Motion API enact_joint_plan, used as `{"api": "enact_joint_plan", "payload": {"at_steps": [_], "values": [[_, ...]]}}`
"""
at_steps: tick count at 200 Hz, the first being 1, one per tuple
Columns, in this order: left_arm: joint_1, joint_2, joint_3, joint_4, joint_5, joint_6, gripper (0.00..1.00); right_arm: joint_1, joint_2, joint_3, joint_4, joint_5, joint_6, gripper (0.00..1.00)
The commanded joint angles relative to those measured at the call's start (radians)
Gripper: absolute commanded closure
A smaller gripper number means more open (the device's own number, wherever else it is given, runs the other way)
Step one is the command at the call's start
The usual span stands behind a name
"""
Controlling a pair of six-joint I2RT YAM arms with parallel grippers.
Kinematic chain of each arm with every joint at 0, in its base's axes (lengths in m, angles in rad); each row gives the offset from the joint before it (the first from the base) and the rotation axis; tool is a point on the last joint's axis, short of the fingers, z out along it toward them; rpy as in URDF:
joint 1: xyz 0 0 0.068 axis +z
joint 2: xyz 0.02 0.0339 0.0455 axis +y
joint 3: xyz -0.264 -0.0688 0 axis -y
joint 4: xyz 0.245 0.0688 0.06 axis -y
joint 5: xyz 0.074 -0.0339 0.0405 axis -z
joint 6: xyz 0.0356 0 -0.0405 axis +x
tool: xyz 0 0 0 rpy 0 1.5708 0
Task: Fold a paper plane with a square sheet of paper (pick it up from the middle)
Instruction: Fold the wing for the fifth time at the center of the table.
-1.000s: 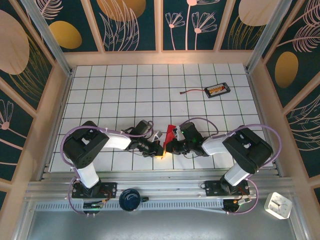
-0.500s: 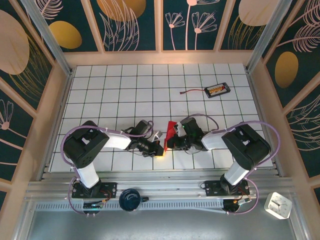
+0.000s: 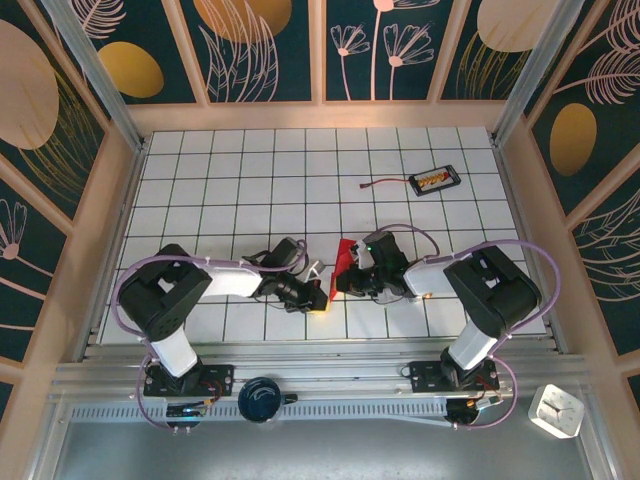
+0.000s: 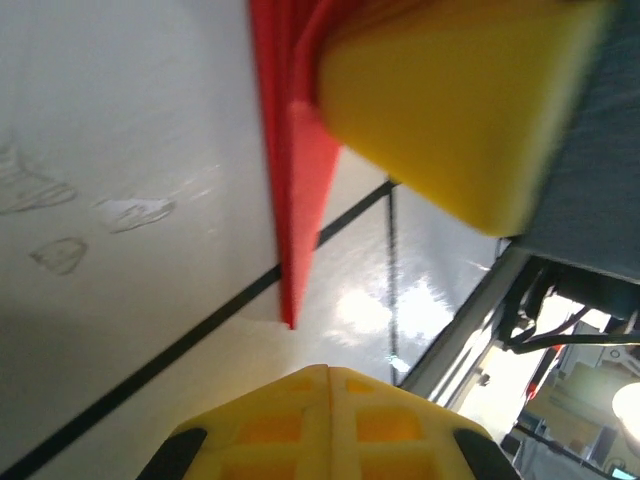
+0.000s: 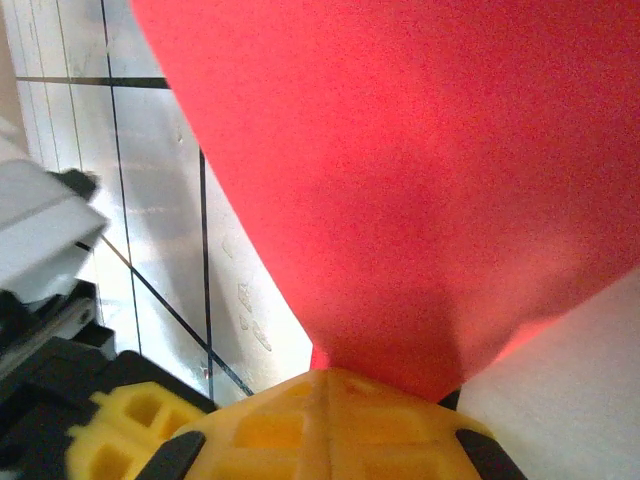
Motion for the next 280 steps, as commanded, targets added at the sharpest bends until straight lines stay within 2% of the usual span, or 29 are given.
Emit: {"api": "enact_joint_plan", "payload": {"at_steps": [1, 17, 33, 64, 180, 216, 249, 280], "values": [[0.012, -0.028, 0.011, 0.059, -0.021, -0.063, 1.0, -0.005, 0.022, -0.028, -0.006, 0.042, -0.003, 0.93], [0.013, -0.017, 0.006, 0.135, -0.016, -0.105, 1.0, -0.005, 0.021, -0.029, -0.005, 0.044, -0.004, 0.93], [0.015, -0.014, 0.024, 0.142, -0.042, -0.104, 1.0, -0.005, 0.021, -0.031, -0.005, 0.042, -0.002, 0.93], [0.018, 0.06, 0.065, 0.109, -0.081, -0.09, 1.0, -0.004, 0.018, -0.03, -0.01, 0.044, -0.006, 0.93], [0.016, 0.16, 0.144, -0.051, -0.178, 0.008, 1.0, -0.004, 0.021, -0.037, 0.003, 0.044, -0.003, 0.93], [0.016, 0.157, 0.119, -0.06, -0.185, 0.016, 1.0, -0.011, 0.015, -0.027, -0.016, 0.045, -0.014, 0.93], [0.016, 0.133, 0.089, 0.004, -0.152, 0.001, 1.0, -0.013, 0.025, -0.02, -0.014, 0.038, -0.015, 0.93], [0.016, 0.118, 0.075, 0.0, -0.201, 0.01, 1.0, -0.013, 0.028, -0.022, -0.011, 0.037, -0.016, 0.93]]}}
